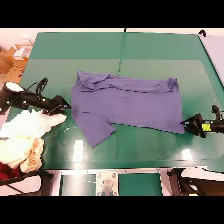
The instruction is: Fold the shirts.
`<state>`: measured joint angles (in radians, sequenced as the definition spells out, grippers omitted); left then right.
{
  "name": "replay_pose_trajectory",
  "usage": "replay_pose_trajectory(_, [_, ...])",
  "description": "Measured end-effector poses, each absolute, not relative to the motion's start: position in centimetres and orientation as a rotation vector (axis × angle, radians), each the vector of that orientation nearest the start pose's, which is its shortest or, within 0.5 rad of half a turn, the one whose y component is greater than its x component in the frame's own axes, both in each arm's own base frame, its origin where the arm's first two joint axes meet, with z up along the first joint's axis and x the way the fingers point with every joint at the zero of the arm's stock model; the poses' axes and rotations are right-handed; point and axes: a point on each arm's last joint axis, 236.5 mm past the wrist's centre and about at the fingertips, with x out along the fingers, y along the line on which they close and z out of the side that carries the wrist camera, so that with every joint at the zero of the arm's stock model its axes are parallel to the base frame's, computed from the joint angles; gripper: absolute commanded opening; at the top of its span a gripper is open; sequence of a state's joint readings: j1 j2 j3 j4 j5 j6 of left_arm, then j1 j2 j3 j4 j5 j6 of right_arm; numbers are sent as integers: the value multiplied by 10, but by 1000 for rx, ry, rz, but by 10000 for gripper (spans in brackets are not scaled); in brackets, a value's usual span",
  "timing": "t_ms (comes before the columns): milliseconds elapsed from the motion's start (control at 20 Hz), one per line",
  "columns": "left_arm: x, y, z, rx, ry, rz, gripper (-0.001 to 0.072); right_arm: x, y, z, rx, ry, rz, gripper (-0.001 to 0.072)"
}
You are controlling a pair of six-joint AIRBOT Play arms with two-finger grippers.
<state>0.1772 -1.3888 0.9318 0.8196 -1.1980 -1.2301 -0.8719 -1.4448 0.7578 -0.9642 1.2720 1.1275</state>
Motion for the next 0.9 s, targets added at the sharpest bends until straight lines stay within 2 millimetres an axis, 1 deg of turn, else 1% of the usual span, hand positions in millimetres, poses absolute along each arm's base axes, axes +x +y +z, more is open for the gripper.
replay_pose_trajectory(50, [341, -93, -48, -637, 1406, -415, 530, 247, -88, -114, 1055, 1421, -11, 302])
replay_pose_trajectory(100, [341, -94, -49, -634, 1402, -412, 530, 247, -85, -119, 1040, 1433, -7, 138])
replay_pose_trajectory(150, [341, -95, -50, -631, 1402, -410, 530, 249, -78, -122, 1041, 1441, 8, 35])
replay_pose_trajectory(200, [341, -95, -50, -629, 1399, -407, 530, 253, -72, -123, 1034, 1446, 31, 16])
replay_pose_trajectory(300, [339, -96, -51, -628, 1402, -408, 530, 259, -76, -122, 995, 1444, 34, 15])
replay_pose_trajectory(400, [338, -97, -53, -626, 1412, -399, 529, 272, -92, -119, 961, 1406, -2, 15])
replay_pose_trajectory(500, [331, -104, -57, -602, 1447, -395, 530, 282, -104, -115, 943, 1380, -27, 14])
replay_pose_trajectory(600, [319, -117, -66, -542, 1499, -391, 531, 287, -116, -112, 925, 1360, -55, 14])
replay_pose_trajectory(750, [302, -137, -80, -470, 1555, -375, 531, 288, -126, -110, 916, 1349, -74, 14])
replay_pose_trajectory(850, [293, -143, -89, -452, 1580, -355, 531, 286, -132, -109, 919, 1344, -88, 14])
replay_pose_trajectory(900, [292, -144, -92, -453, 1580, -342, 531, 285, -134, -108, 922, 1342, -93, 14])
